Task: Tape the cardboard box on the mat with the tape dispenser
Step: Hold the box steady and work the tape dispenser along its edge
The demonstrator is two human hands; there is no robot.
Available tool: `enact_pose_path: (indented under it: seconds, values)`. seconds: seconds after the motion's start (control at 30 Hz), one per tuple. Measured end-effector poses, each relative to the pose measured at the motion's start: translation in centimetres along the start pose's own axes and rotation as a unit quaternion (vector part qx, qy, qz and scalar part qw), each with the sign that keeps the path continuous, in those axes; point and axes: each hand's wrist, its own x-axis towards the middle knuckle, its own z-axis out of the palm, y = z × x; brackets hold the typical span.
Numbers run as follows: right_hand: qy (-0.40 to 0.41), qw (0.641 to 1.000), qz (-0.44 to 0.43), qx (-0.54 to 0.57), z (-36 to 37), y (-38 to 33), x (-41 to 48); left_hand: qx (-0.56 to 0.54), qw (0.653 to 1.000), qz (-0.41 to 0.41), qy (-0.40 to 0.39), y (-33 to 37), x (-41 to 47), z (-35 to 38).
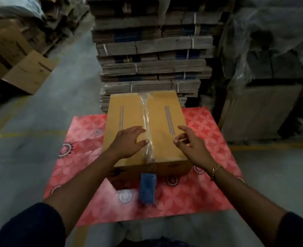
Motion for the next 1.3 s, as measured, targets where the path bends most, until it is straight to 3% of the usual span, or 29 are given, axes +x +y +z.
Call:
enact_pose_path:
  seconds: [0.23, 0.43, 0.63, 0.87, 1.3]
  values:
    - [-0.058, 0.985, 0.161, 0.027, 8.6, 5.0, -8.2, 0.135, 0.978, 0.135, -0.084, -2.8, -0.7, 5.6]
    - [-0.073, 0.958, 0.274, 0.047, 15.0, 4.8, -11.4, 0.16, 0.966, 0.203, -0.015, -4.3, -0.3, 8.6]
    - [0.042, 0.957, 0.277, 0.079, 20.3, 5.7, -10.7, 0.154, 0.966, 0.205, 0.005, -4.6, -0.1, 9.0]
    - [0.109, 0.955, 0.269, 0.053, 19.1, 2.3, -12.7, 0.138, 0.968, 0.211, 0.005, -4.6, 0.3, 8.8]
    - [0.113, 0.958, 0.251, -0.08, 17.5, -0.7, -14.2, 0.141, 0.967, 0.206, 0.04, -3.8, 0.5, 9.1]
